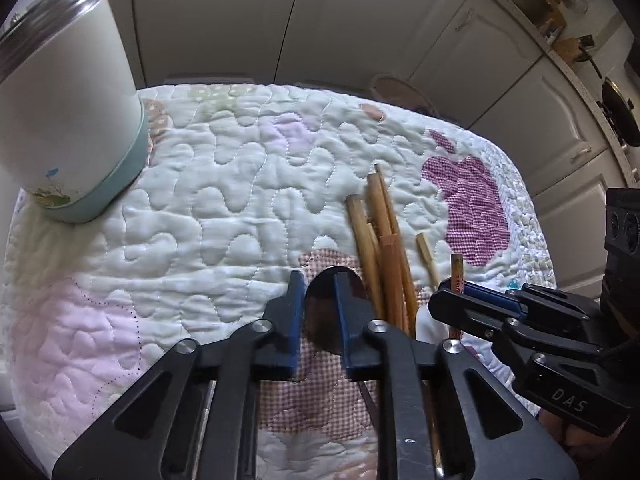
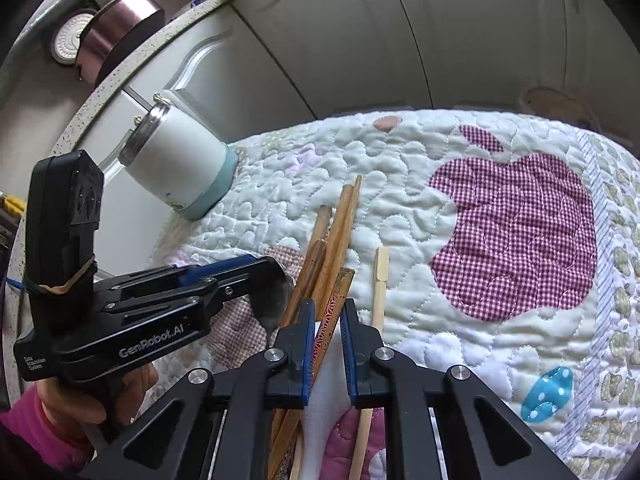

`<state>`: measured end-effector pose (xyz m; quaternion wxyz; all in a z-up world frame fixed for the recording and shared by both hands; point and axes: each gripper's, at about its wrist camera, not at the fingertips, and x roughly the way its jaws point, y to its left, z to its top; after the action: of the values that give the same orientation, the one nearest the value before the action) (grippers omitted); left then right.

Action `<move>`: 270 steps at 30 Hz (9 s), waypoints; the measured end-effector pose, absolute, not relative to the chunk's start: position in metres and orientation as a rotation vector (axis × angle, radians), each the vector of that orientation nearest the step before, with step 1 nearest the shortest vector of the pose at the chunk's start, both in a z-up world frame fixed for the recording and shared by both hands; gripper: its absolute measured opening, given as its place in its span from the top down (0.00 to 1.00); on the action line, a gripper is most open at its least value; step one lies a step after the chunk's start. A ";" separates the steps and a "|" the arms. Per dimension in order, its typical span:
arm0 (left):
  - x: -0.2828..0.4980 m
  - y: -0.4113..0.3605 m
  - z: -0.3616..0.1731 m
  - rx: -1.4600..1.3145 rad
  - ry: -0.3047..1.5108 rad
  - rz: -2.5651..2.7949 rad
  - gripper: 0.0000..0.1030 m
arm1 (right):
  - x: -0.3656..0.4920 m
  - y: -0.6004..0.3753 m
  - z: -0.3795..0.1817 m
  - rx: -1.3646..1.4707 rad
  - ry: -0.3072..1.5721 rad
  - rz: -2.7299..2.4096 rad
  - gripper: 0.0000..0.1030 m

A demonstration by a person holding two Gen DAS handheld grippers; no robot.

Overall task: Organize utensils
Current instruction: 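Grasp the metal spoon with the left gripper while the right gripper grasps the red-patterned chopstick, then lift the spoon with the left gripper while the right gripper lifts the chopstick toward the jar, then lower the spoon into the white jar and open the left gripper while the right gripper drops the chopstick in, then withdraw both open grippers from the jar back toward the utensils, then reach the left gripper toward the metal fork while the right gripper grasps a wooden chopstick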

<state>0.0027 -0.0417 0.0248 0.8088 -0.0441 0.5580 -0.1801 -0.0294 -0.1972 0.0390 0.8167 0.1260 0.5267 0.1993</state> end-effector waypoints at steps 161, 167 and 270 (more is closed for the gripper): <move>0.087 0.132 0.178 -0.129 0.852 0.141 0.99 | 0.110 -0.006 0.187 0.016 0.889 0.557 0.93; 0.084 0.131 0.178 -0.155 0.861 0.115 0.97 | 0.110 -0.017 0.180 0.074 0.915 0.563 0.88; -0.023 -0.039 0.035 -0.238 1.231 -0.199 0.47 | -0.053 -0.216 0.046 0.105 1.126 0.243 0.63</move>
<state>-0.0231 -0.0394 0.0346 0.8051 -0.1112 0.5752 -0.0932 -0.0531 -0.2163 0.0462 0.8374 0.0494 0.5321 0.1151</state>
